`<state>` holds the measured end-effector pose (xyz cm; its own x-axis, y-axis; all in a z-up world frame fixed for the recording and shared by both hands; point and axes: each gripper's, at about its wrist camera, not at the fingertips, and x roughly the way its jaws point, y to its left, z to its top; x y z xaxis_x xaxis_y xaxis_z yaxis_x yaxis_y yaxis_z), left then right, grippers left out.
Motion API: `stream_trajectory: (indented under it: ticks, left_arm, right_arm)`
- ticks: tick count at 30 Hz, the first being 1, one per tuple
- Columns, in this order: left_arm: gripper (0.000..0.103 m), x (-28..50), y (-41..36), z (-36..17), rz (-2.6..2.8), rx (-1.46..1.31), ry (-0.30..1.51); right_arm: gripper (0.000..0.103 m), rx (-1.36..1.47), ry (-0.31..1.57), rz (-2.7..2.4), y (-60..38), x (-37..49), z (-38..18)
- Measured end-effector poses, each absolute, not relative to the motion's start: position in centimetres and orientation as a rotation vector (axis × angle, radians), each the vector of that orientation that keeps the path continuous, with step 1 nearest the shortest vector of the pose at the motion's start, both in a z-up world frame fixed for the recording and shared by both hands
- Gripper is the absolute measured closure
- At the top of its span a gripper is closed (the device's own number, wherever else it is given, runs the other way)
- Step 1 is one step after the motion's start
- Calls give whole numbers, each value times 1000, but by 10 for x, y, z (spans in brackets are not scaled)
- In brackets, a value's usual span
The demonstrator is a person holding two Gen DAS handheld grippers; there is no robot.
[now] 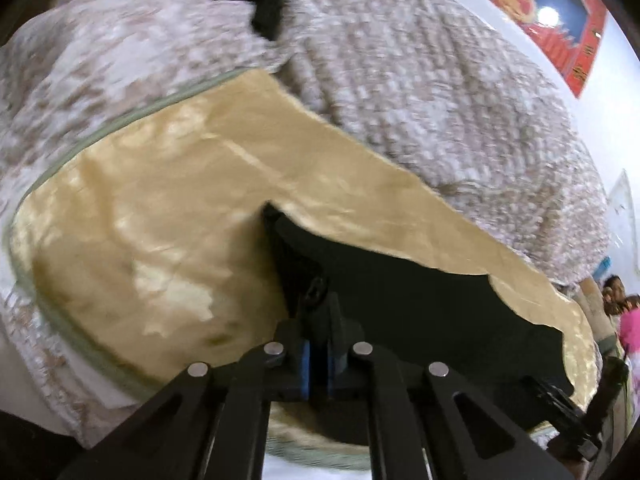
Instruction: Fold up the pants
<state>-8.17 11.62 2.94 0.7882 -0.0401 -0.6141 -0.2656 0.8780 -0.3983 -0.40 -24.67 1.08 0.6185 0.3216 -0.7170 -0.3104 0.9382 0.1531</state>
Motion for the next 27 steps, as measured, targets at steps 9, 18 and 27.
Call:
stream_trajectory:
  ticks: [9,18,27]
  left_arm:
    - [97,-36,2,65,-155,-350,645]
    - [97,-34,-102,12,-376,-252,842]
    - [69,-41,-78,29,-487,-286,825]
  right_arm:
    - [56,126,822,314,-270,0,16]
    - [56,226,829,256,-303,2,17]
    - [56,293,845,352,-297,7,17]
